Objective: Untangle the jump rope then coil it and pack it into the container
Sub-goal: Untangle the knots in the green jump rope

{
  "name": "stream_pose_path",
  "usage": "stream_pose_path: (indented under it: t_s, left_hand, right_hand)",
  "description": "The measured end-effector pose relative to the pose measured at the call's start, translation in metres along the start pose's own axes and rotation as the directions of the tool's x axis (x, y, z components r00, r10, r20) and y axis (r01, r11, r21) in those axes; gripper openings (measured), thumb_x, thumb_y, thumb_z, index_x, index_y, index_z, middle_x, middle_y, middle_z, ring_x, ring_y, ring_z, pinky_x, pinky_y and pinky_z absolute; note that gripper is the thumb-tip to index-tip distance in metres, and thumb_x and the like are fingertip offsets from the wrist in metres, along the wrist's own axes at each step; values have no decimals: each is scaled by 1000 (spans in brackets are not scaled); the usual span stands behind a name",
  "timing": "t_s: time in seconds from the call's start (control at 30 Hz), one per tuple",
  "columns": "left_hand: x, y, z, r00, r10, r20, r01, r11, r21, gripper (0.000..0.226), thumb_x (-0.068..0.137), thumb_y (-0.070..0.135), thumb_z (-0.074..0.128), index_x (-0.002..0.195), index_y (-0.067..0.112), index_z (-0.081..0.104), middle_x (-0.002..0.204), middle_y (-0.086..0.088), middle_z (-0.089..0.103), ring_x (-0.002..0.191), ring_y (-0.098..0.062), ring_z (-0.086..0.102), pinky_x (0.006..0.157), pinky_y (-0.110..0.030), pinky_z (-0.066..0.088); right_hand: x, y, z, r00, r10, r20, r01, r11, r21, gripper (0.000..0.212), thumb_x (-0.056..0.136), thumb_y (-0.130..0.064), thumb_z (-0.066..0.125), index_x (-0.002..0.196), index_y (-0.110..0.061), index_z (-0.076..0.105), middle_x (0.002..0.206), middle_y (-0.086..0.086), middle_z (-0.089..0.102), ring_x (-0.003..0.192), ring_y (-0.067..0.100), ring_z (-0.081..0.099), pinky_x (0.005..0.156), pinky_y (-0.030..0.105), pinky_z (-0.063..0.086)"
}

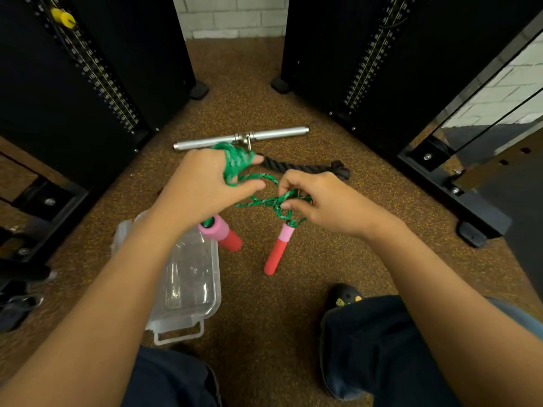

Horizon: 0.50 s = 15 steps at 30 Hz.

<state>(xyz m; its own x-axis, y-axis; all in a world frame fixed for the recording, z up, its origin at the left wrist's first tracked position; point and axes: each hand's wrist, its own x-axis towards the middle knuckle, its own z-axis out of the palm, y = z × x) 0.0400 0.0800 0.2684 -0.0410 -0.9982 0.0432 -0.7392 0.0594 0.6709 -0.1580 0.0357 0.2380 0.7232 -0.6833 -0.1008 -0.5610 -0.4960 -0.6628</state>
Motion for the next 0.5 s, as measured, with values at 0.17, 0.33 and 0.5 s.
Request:
stream_pose_path:
  t_s: [0.17,0.33,0.5]
  left_hand:
    - [-2,9,16,975,67,210,-113,970,214,32,80,29,68,56,13,55,48,2,41,47,-7,37,49,-20,31]
    - [-2,1,15,976,13,215,-53,982,182,49,76,44,67,56,3,49,52,-6,44,46,-15,36,46,-26,26]
    - [3,-11,0,971,-184,-154,152,968,-200,37,84,38,62,66,5,65,44,8,42,42,-8,36,46,-22,30]
  right_hand:
    - [0,-7,4,996,-66,56,70,994,-85,15,87,-10,59,101,-14,55,89,2,65,80,20,63,73,33,46]
    - [-4,-11,-5,994,-94,-53,95,995,23,13,85,-8,59,90,-17,52,74,-15,52,63,-1,50,57,10,34]
    - [-10,-1,-19,995,78,-67,-58,965,254,21,88,-30,59,77,-13,54,69,-8,55,58,10,52,56,22,40]
